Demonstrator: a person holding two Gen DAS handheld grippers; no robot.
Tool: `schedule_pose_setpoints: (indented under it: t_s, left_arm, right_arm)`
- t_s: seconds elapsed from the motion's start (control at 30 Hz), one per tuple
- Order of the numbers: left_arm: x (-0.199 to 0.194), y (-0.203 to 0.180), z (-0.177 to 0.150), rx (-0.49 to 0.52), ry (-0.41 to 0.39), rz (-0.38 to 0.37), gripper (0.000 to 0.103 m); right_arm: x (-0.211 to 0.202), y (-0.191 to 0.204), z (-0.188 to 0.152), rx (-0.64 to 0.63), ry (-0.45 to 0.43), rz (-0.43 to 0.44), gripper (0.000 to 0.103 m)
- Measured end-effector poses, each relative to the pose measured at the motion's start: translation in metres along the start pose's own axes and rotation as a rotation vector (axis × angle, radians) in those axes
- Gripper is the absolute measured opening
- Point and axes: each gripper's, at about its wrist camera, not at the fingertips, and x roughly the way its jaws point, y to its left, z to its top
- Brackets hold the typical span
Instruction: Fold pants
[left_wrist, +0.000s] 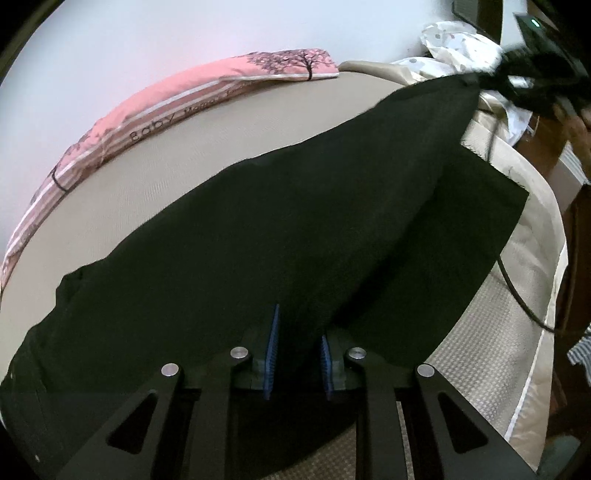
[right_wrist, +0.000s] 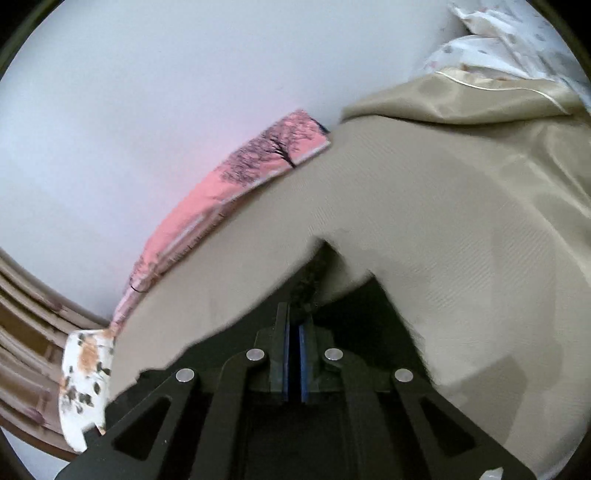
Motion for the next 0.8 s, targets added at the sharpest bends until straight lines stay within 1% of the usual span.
schedule_pose_setpoints:
  t_s: [0.07, 0.13, 0.2, 0.27, 0.33, 0.43, 0.53, 0.63, 0.73, 0.8]
  left_arm:
    - [0.004, -0.002, 0.0, 0.023, 0.02, -0.016, 0.02]
    - [0.008, -0.008, -0.003, 0.066, 0.042, -0.019, 0.02]
    - [0.008, -0.012, -0.007, 0.105, 0.029, -0.008, 0.02]
    - [0.006, -0.012, -0.008, 0.121, 0.029, -0.027, 0.02]
    - [0.002, -0.009, -0.007, 0.105, 0.029, -0.067, 0.015]
    - [-0.006, -0.009, -0.008, 0.114, 0.023, -0.102, 0.015]
    - [-0.012, -0.011, -0.007, 0.12, 0.028, -0.151, 0.015]
    - [-0.012, -0.02, -0.011, 0.165, 0.037, -0.145, 0.015]
    - [-0.006, -0.026, -0.015, 0.181, 0.056, -0.143, 0.015]
    - [0.0, -0.025, -0.016, 0.169, 0.064, -0.147, 0.015]
  right_arm:
    - [-0.002, -0.015, -0.016, 0.014, 0.025, -0.054, 0.003]
    - [0.003, -0.035, -0.032, 0.064, 0.058, -0.094, 0.003]
    - [0.01, -0.049, -0.044, 0.104, 0.085, -0.115, 0.003]
    - [0.013, -0.058, -0.051, 0.129, 0.099, -0.128, 0.003]
    - [0.011, -0.058, -0.053, 0.135, 0.093, -0.127, 0.003]
    - [-0.005, -0.052, -0.054, 0.114, 0.062, -0.123, 0.003]
    - [-0.011, -0.054, -0.057, 0.099, 0.059, -0.146, 0.003]
    - [-0.008, -0.065, -0.064, 0.142, 0.072, -0.157, 0.003]
    - [-0.006, -0.071, -0.075, 0.158, 0.08, -0.182, 0.003]
    - [-0.001, -0.074, -0.078, 0.15, 0.089, -0.205, 0.003]
